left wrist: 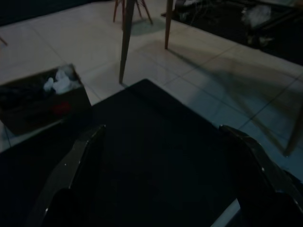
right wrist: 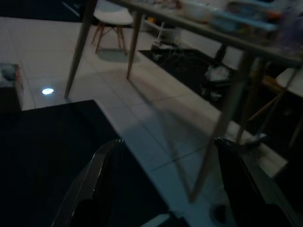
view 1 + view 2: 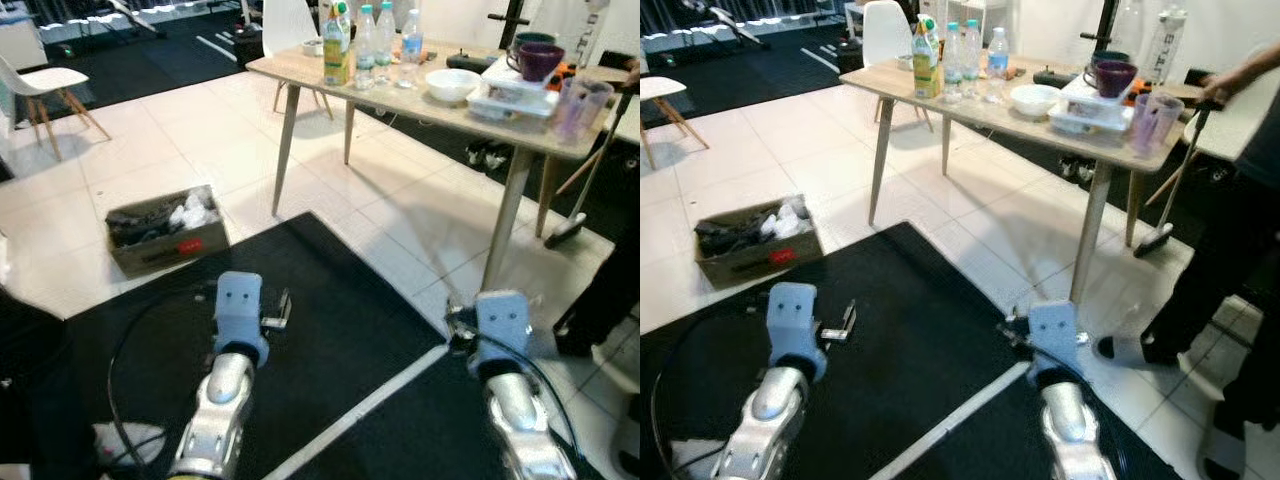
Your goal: Restocking fridge
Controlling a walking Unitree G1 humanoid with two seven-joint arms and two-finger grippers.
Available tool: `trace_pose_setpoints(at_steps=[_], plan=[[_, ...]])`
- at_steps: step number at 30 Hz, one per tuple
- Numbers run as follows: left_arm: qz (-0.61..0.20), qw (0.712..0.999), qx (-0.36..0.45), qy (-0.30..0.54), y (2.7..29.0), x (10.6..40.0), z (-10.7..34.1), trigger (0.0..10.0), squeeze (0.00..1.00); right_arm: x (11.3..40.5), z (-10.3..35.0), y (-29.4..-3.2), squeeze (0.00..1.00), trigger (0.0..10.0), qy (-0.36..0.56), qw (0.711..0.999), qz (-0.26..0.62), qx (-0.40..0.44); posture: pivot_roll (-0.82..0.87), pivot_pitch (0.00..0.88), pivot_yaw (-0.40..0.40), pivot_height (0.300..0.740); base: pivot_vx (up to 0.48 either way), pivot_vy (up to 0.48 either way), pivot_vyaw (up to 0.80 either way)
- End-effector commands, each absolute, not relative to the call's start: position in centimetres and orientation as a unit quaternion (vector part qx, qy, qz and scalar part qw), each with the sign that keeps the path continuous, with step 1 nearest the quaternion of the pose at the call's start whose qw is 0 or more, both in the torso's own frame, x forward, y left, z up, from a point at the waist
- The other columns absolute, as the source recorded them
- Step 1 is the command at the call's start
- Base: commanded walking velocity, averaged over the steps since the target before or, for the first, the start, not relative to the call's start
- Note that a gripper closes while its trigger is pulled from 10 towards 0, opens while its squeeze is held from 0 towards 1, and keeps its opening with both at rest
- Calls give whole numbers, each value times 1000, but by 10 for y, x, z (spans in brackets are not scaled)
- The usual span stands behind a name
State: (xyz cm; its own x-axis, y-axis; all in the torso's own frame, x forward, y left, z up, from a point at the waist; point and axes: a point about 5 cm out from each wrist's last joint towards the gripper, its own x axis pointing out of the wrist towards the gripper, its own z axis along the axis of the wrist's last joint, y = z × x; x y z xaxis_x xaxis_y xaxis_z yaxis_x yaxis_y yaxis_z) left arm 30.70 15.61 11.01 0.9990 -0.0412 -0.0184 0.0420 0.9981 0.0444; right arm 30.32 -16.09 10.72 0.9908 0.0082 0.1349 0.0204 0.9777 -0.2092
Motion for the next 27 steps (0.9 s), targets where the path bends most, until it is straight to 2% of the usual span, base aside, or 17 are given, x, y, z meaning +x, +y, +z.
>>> trace_pose_setpoints(at_steps=[1, 27], plan=[[-17, 999, 23, 16, 158, 306, 108, 10000, 0, 301, 104, -166, 0, 10000, -59, 992, -8, -113, -141, 130, 48, 707, 458, 0, 0], [-19, 999, 24, 22, 158, 305, 106, 10000, 0, 299, 100, -171, 0, 10000, -47, 994, -20, -96, -132, 131, 54, 707, 444, 0, 0]])
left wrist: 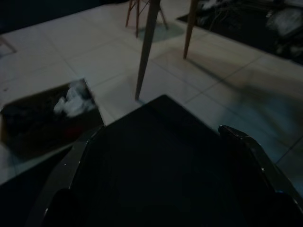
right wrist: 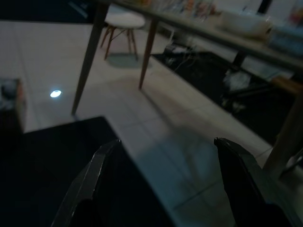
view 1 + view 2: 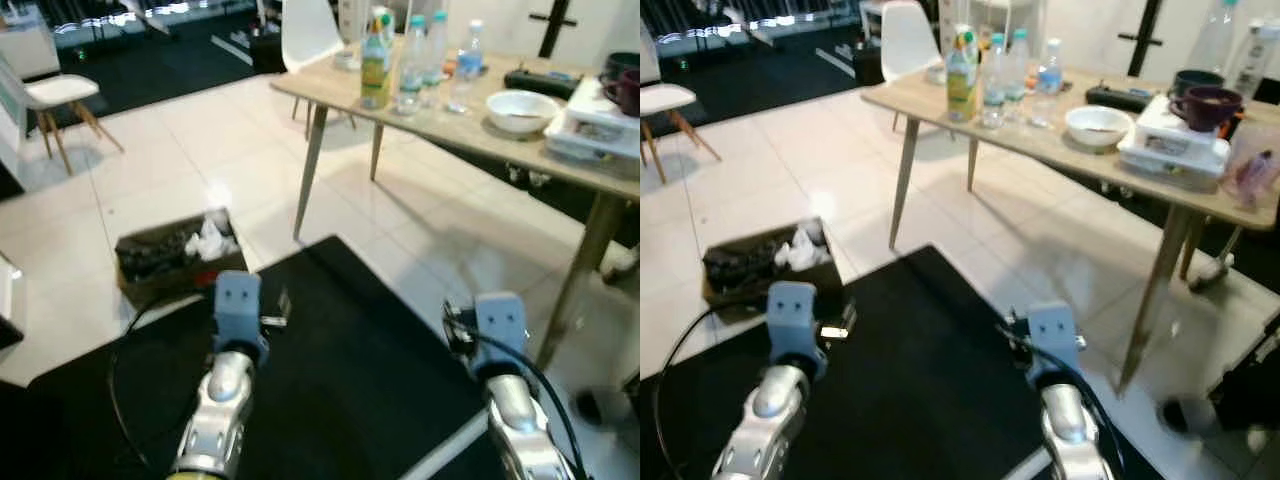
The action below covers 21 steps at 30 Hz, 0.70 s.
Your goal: Restocking fridge
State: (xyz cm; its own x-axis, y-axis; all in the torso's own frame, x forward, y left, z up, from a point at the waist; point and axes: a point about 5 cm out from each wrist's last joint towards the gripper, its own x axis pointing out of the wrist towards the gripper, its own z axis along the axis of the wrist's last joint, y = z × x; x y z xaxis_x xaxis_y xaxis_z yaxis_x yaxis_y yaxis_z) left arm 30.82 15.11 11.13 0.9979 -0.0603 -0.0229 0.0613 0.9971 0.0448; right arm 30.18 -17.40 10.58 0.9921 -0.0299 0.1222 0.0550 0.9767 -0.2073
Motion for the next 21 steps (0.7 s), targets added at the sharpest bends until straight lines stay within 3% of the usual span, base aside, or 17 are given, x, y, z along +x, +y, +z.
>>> trace_pose_setpoints(at_steps=[1, 7, 17, 21], plan=[[-19, 999, 24, 22, 158, 305, 106, 10000, 0, 299, 100, -171, 0, 10000, -47, 994, -20, -96, -132, 131, 54, 707, 315, 0, 0], [-18, 999, 23, 24, 159, 305, 106, 10000, 0, 299, 99, -171, 0, 10000, -46, 994, -20, -95, -128, 134, 55, 707, 103, 0, 0], [-17, 999, 23, 23, 160, 304, 107, 10000, 0, 298, 97, -171, 0, 10000, -43, 995, -21, -87, -124, 137, 55, 707, 342, 0, 0], [-16, 999, 22, 23, 160, 304, 107, 10000, 0, 298, 97, -171, 0, 10000, -42, 995, -22, -82, -124, 137, 55, 707, 405, 0, -700]])
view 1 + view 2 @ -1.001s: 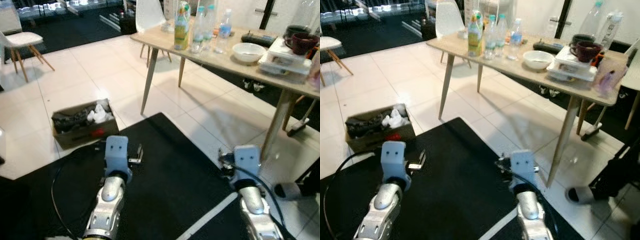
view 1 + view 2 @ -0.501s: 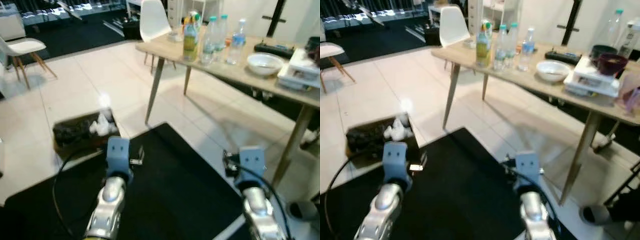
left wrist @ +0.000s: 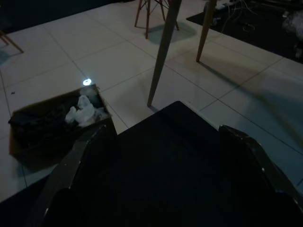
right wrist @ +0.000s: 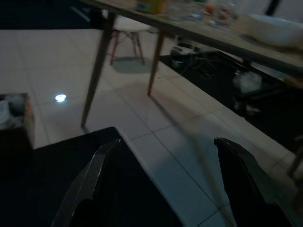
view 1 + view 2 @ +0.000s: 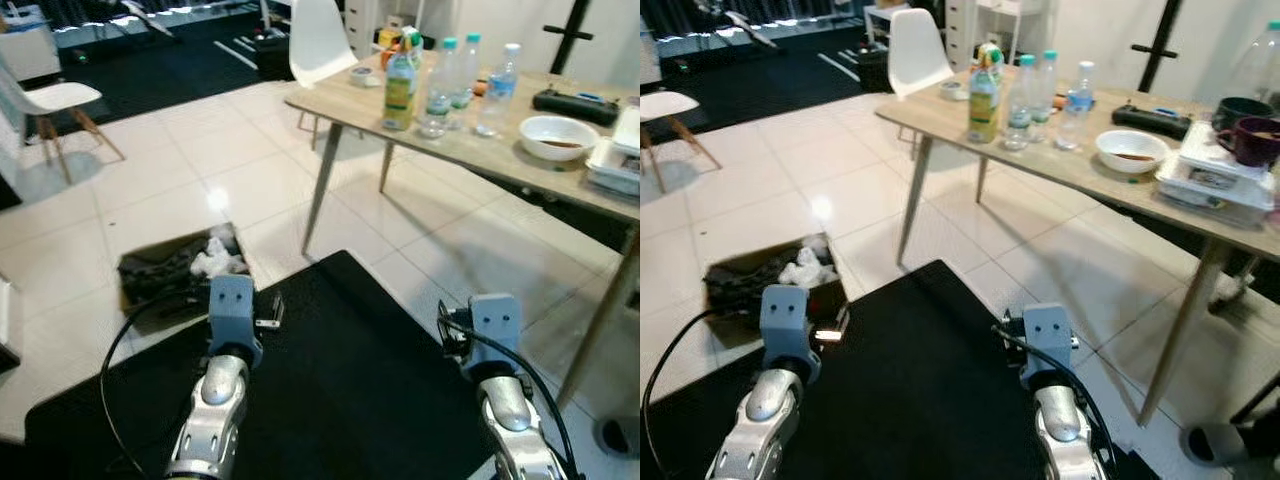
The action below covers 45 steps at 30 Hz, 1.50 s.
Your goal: Restocking fridge
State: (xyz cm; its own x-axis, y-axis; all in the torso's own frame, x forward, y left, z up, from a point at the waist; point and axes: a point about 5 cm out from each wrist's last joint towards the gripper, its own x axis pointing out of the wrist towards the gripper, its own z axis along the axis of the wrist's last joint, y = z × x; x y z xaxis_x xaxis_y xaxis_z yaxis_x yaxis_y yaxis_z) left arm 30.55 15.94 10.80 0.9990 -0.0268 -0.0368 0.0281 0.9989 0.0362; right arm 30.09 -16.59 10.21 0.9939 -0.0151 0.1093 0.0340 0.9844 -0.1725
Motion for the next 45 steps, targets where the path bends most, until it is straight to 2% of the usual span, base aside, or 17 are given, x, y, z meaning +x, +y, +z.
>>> trace_pose_setpoints(at_steps=[1, 7, 45], plan=[[-16, 999, 22, 23, 160, 304, 107, 10000, 0, 298, 97, -171, 0, 10000, -42, 995, -22, -83, -124, 137, 55, 707, 405, 0, -750], [-17, 999, 18, 24, 160, 303, 106, 10000, 0, 298, 97, -171, 0, 10000, -43, 995, -21, -87, -124, 138, 54, 707, 364, 0, -325], [-13, 1000, 11, 24, 159, 302, 106, 10000, 0, 298, 98, -172, 0, 10000, -44, 994, -22, -93, -127, 141, 55, 707, 0, 0, 0]])
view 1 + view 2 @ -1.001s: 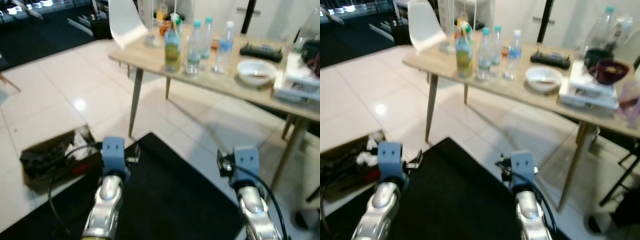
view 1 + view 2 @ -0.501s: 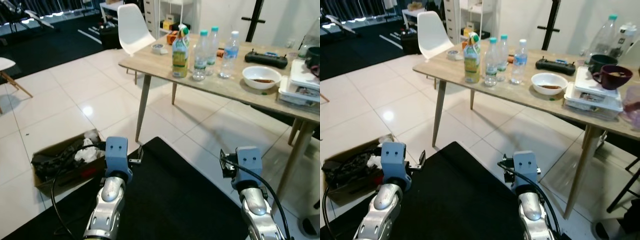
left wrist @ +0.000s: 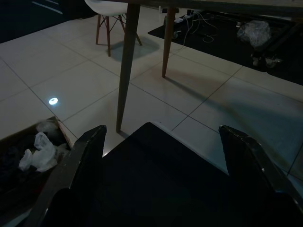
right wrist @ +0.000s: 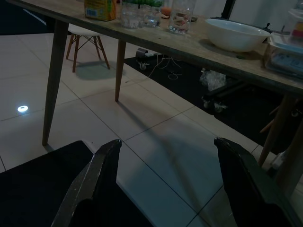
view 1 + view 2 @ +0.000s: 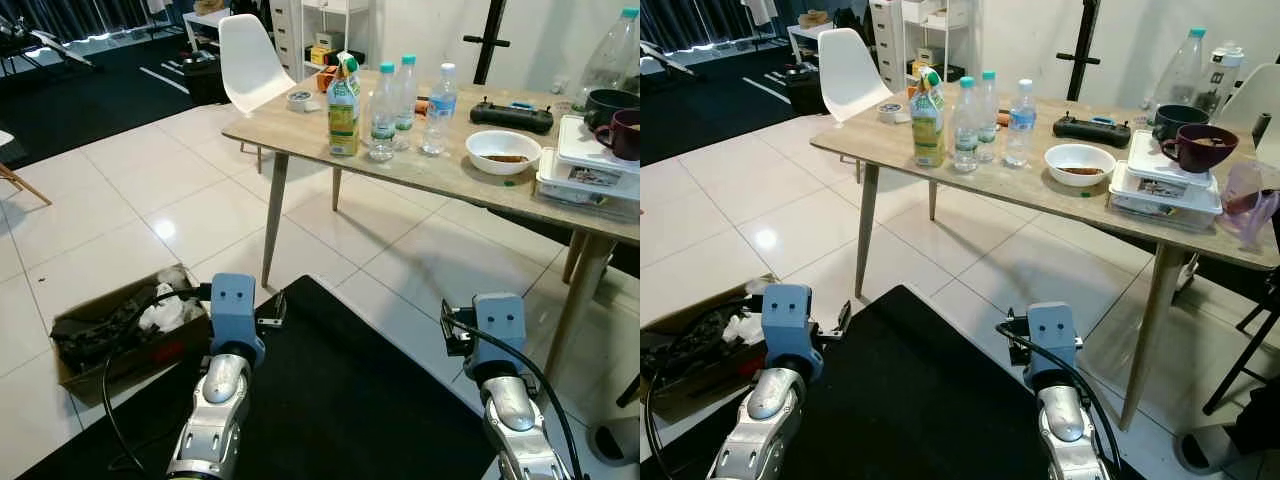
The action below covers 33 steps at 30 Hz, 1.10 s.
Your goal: Restocking fridge
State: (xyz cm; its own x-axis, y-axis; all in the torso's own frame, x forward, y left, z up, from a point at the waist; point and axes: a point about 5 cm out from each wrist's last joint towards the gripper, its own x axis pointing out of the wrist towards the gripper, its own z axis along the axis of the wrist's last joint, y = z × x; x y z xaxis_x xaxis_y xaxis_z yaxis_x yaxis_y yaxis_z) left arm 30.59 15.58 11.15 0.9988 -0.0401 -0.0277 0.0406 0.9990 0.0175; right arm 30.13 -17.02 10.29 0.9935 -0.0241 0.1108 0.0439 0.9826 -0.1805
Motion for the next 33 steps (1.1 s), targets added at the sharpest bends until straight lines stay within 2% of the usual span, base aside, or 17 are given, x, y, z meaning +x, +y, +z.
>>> trace_pose_setpoints(at_steps=[1, 27, 33], plan=[[-13, 1000, 10, 24, 159, 302, 107, 10000, 0, 298, 98, -172, 0, 10000, -44, 994, -22, -93, -127, 141, 55, 707, 0, 0, 0], [-11, 999, 11, 29, 161, 299, 103, 10000, 0, 298, 98, -173, 0, 10000, -42, 994, -22, -95, -126, 150, 51, 707, 0, 0, 0], [-9, 999, 13, 30, 164, 292, 104, 10000, 0, 296, 100, -172, 0, 10000, -45, 994, -22, -95, -112, 214, 52, 707, 0, 0, 0]])
